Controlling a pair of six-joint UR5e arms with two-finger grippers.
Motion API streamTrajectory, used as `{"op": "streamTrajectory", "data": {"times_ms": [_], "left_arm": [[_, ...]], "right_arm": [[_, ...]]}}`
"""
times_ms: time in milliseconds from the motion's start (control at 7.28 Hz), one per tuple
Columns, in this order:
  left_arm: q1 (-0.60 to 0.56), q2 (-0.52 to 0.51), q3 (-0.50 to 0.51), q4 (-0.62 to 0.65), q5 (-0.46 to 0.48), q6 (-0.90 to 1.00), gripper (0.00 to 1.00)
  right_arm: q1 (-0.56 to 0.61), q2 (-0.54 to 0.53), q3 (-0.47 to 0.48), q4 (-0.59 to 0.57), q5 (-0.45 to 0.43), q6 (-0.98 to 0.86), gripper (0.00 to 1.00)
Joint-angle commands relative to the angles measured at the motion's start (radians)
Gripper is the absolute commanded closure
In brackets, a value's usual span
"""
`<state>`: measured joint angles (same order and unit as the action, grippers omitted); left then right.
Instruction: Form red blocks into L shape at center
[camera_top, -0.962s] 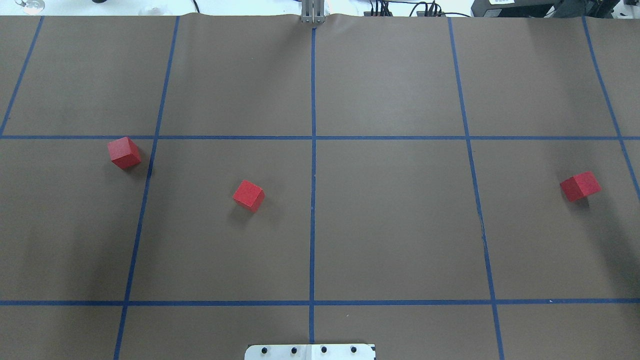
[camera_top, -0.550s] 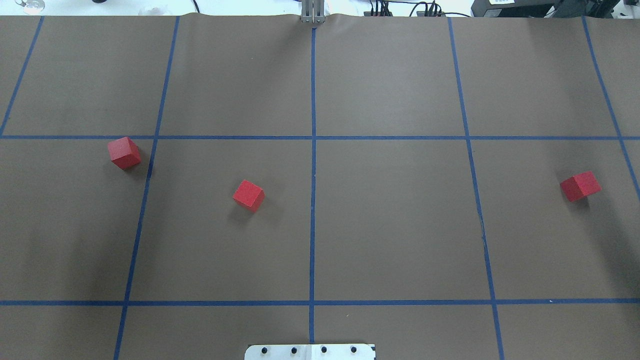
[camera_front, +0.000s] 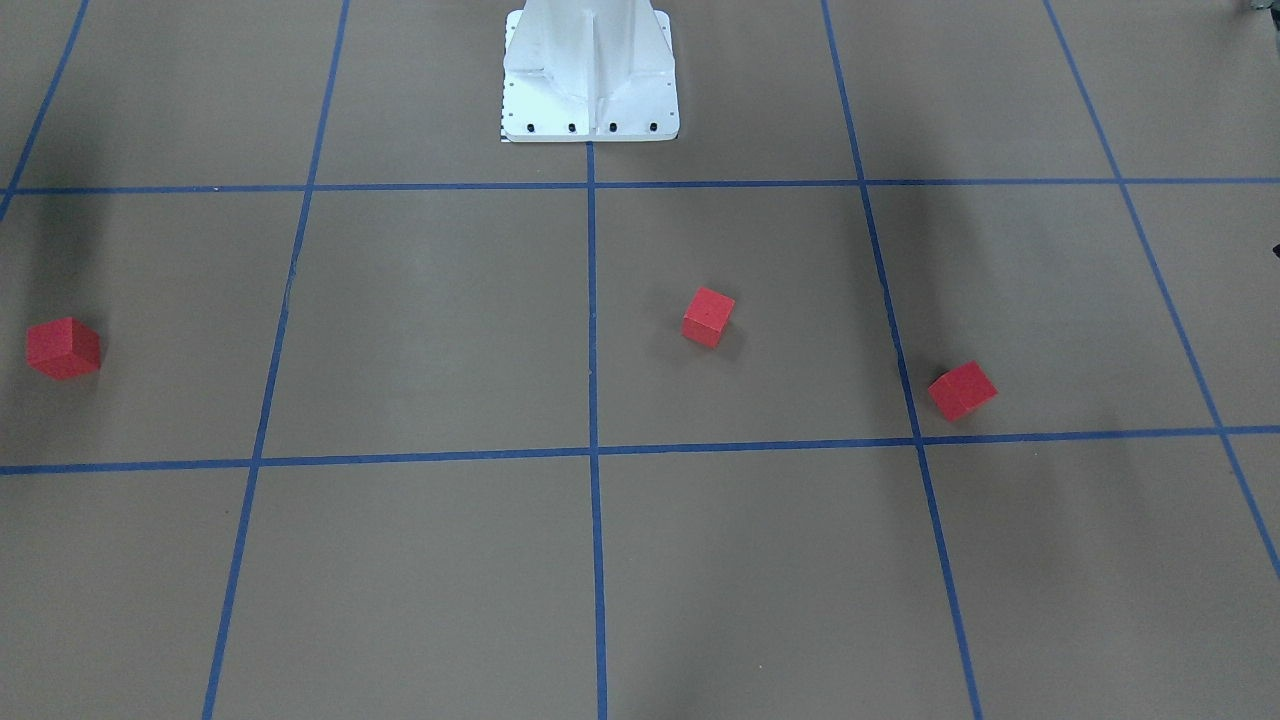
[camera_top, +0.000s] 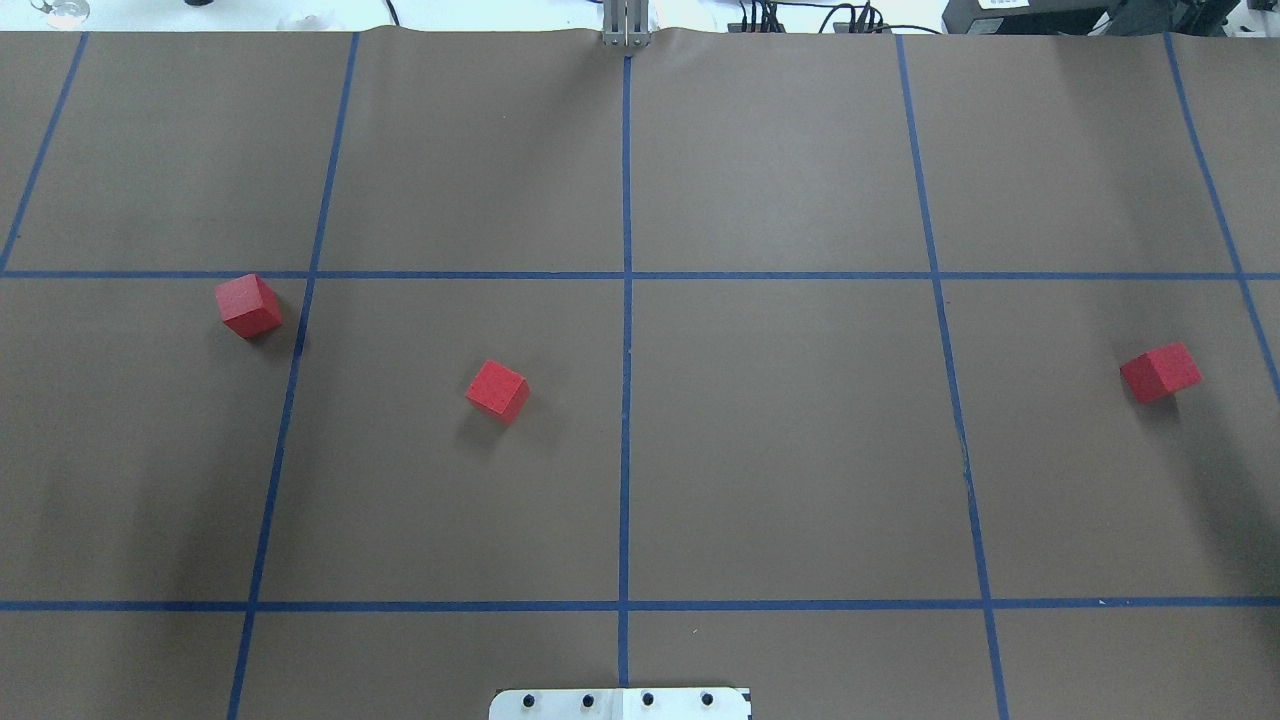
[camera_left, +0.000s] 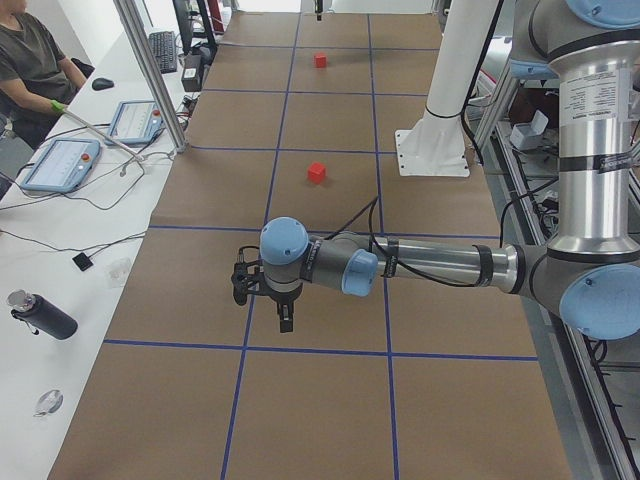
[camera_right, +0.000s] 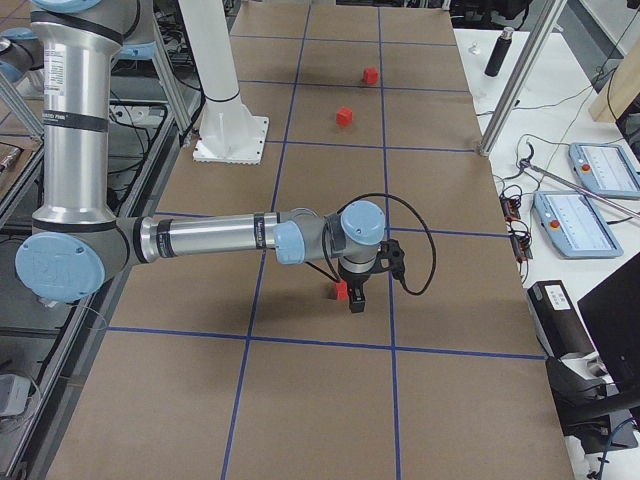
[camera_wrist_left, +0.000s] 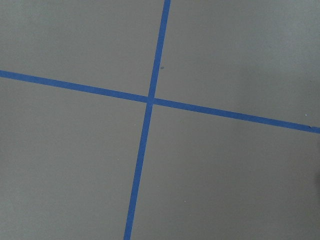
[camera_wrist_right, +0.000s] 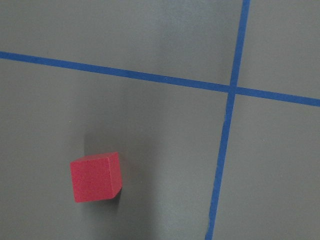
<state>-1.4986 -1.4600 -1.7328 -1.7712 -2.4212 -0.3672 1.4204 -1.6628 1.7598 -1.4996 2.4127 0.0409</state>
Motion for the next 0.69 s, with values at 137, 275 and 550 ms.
{"op": "streamTrajectory", "data": {"times_ms": [137, 275, 550], "left_arm": [[0.029, 0.015, -0.014, -0.016, 0.001, -0.003, 0.0], [0.029, 0.015, -0.014, -0.017, 0.001, -0.004, 0.0], [0.029, 0.017, -0.017, -0.017, -0.001, -0.004, 0.0]], "right_arm": [[-0.145, -0.008, 0.004, 0.068, 0.007, 0.001, 0.0], [-0.164, -0.009, 0.004, 0.135, 0.002, 0.011, 0.01], [-0.292, -0.006, -0.002, 0.233, -0.158, 0.169, 0.01]]}}
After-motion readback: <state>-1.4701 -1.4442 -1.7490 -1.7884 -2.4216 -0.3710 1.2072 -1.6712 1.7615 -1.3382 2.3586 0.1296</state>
